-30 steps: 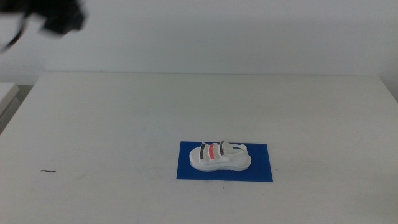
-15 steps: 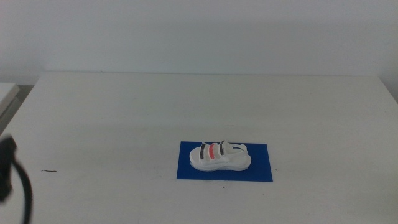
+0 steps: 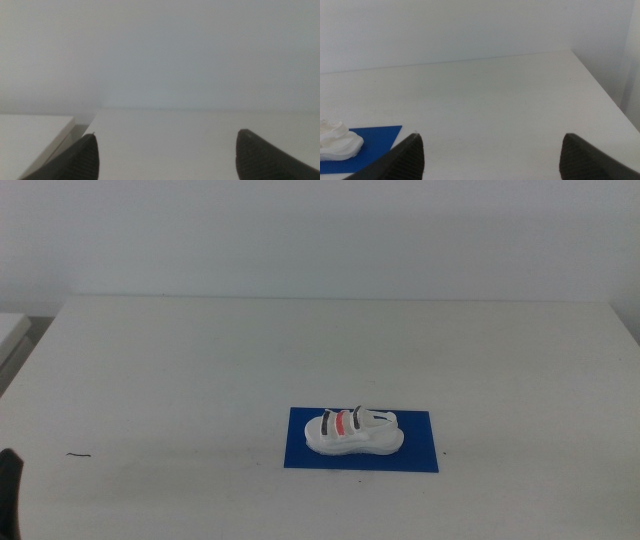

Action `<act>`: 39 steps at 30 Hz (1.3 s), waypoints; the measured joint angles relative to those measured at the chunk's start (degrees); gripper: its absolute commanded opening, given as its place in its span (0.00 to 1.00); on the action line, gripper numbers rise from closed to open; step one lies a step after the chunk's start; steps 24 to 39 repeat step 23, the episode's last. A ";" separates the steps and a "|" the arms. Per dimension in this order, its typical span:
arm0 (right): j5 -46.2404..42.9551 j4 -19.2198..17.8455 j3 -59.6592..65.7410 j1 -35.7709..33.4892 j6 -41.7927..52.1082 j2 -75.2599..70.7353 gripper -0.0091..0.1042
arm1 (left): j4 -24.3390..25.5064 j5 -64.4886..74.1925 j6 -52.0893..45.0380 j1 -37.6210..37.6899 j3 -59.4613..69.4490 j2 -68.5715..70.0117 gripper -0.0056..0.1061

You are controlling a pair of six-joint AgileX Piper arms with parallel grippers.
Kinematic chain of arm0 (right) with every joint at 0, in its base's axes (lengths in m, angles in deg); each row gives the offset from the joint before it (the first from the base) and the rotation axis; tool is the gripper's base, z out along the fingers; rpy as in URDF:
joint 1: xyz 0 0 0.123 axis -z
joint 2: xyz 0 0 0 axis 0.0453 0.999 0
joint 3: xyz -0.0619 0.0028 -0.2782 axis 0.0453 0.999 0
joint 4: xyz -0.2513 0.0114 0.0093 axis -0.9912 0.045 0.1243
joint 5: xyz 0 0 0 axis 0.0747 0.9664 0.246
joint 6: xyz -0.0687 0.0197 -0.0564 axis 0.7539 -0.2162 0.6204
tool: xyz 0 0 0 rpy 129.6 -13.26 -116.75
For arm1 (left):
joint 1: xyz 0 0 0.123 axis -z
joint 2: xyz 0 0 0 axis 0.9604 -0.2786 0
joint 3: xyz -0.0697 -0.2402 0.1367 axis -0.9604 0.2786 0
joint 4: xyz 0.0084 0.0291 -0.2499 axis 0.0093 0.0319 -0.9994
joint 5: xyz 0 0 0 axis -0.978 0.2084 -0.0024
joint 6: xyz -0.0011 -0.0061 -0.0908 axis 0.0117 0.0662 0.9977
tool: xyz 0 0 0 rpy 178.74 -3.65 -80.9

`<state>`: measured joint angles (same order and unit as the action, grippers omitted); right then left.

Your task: Use one arm to grab the shoe from the table and place it on the mat.

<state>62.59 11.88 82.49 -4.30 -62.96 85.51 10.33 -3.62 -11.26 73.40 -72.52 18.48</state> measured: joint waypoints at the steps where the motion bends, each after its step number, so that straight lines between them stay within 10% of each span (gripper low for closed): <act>1: 0.00 0.00 0.00 0.00 0.00 0.00 0.78 | -1.53 1.17 -0.85 0.00 0.00 1.17 0.89; 8: 0.00 0.00 0.00 0.00 0.00 0.00 0.78 | -9.88 5.89 -14.43 -0.05 0.35 2.09 0.89; 39: 0.00 0.00 0.00 0.00 0.00 0.00 0.78 | -5.41 6.04 -16.46 -0.05 0.35 2.12 0.89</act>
